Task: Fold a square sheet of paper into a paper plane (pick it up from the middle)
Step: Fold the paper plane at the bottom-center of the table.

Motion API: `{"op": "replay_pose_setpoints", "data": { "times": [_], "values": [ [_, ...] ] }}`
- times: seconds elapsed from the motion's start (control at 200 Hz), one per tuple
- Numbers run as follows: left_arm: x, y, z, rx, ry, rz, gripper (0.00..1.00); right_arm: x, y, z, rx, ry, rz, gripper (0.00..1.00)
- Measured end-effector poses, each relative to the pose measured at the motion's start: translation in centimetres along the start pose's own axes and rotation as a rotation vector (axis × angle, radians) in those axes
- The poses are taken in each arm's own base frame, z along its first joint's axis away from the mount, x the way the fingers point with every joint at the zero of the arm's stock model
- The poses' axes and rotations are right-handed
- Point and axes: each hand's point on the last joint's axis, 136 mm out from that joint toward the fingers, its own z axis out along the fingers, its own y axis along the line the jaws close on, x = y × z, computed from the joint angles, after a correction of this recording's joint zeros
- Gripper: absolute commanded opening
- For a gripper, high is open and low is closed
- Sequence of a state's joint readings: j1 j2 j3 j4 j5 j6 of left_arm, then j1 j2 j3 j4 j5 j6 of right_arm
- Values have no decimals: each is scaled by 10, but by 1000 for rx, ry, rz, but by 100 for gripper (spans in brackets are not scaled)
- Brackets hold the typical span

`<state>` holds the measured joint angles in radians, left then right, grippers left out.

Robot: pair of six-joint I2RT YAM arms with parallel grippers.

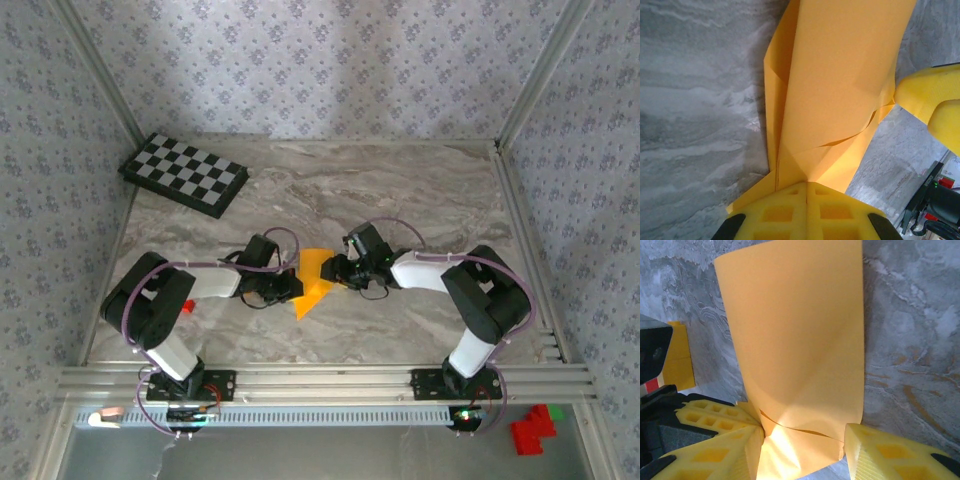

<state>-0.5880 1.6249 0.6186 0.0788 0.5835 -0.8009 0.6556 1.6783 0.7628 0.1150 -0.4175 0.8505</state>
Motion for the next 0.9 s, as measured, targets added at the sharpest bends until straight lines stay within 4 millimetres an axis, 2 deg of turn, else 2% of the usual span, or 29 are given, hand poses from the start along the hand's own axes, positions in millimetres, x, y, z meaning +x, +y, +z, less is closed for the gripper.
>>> {"op": "replay_pose_setpoints", "data": {
  "times": [0.22,0.435,0.6,0.9],
  "values": [
    [0,0,0,0,-1,6,3,-2,-6,-2,11,-13,10,49],
    [0,1,0,-2,0,6,3,-4,-9,-12,54,-42,3,47],
    [0,1,0,-2,1,12,3,-2,-12,-10,76,-26,-10,46],
    [0,1,-1,-3,0,13,2,-28,-3,-4,68,-43,-57,46]
  ]
}}
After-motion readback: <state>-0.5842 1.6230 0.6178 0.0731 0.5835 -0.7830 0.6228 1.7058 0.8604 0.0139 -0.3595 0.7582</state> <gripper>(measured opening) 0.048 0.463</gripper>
